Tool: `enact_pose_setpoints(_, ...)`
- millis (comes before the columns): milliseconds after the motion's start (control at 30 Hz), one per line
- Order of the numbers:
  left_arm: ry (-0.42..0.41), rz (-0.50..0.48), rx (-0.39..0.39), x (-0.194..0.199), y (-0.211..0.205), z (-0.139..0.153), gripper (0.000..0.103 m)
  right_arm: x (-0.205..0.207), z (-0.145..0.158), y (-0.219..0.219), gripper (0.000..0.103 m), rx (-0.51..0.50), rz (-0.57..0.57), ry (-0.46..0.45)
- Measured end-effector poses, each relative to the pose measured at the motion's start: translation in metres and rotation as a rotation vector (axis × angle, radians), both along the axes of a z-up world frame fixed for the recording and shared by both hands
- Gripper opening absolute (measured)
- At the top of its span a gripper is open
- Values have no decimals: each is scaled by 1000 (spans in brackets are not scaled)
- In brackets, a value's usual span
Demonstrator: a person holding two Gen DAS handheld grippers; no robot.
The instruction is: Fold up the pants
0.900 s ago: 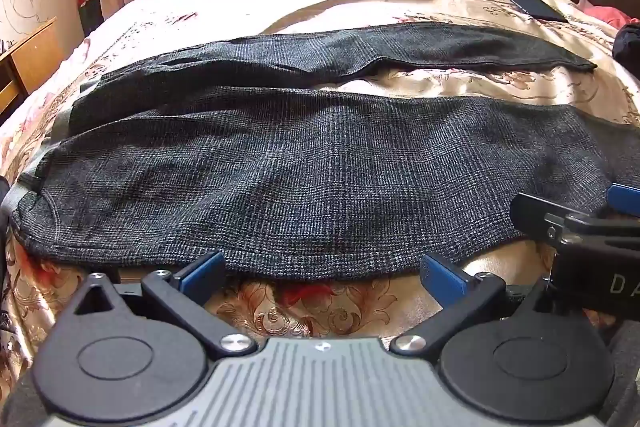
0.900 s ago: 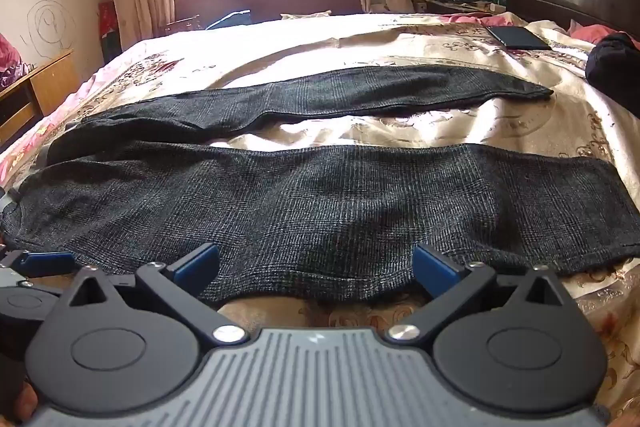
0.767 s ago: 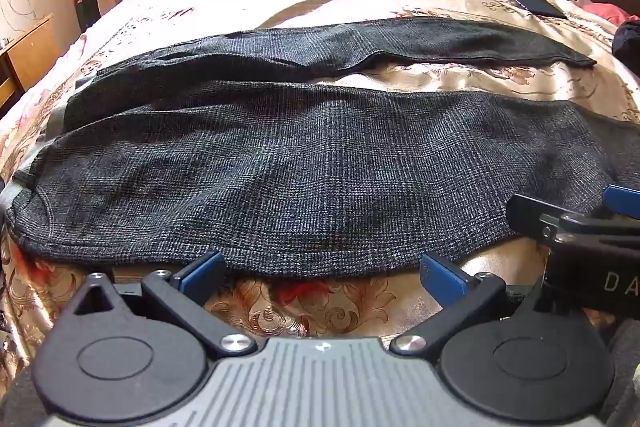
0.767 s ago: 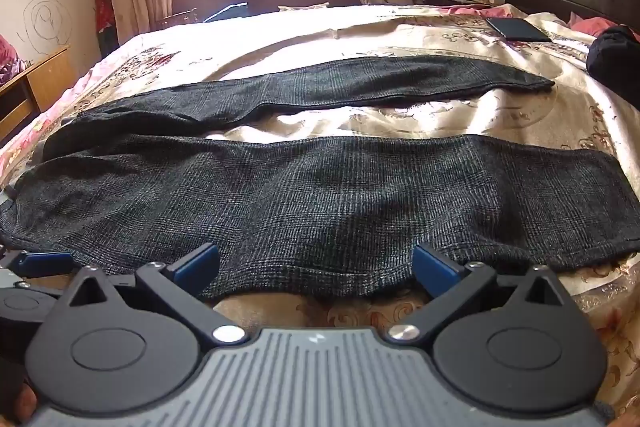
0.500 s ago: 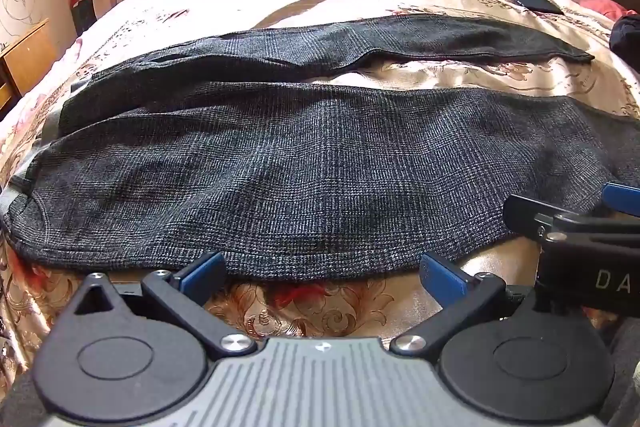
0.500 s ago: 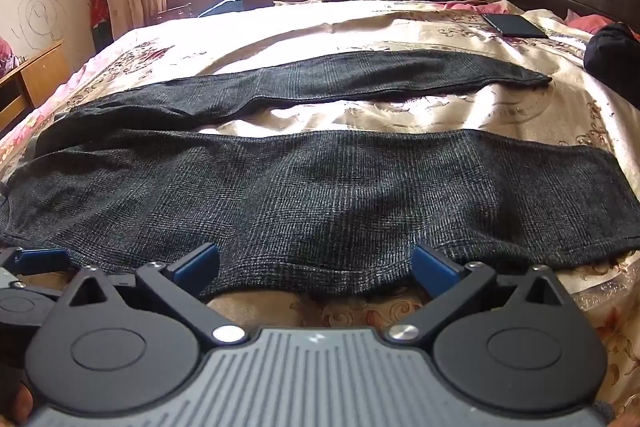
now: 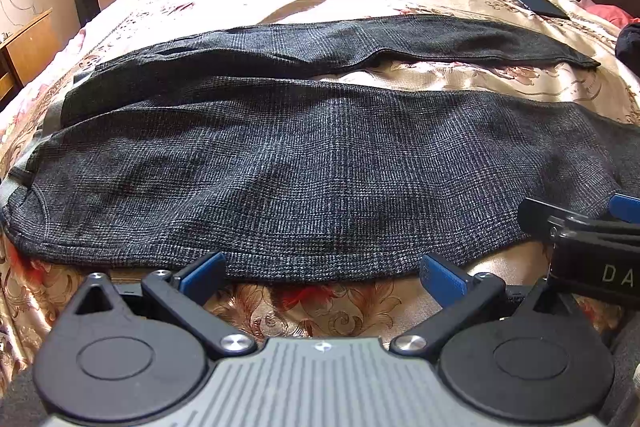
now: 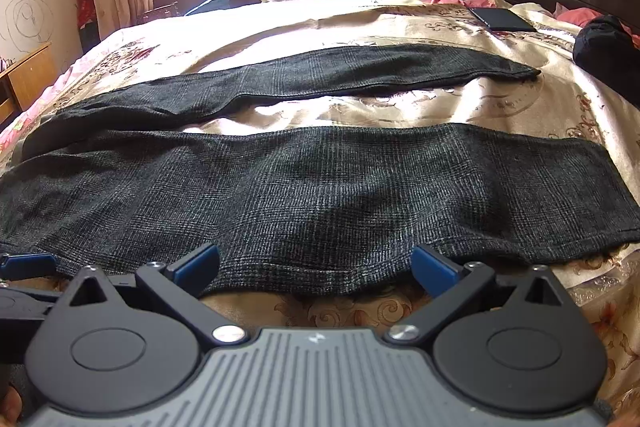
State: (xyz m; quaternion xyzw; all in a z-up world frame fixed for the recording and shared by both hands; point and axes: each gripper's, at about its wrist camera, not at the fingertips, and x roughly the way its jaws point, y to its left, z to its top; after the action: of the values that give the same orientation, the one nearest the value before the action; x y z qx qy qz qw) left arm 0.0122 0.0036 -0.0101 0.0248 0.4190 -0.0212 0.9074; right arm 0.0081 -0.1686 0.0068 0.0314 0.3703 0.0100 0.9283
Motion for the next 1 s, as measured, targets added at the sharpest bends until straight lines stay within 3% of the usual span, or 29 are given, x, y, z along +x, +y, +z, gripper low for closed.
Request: enact_pose_setpoints(1000, -6, -2, -4, 0, 1, 5, 103, 1, 2, -3, 101, -3, -33, 7)
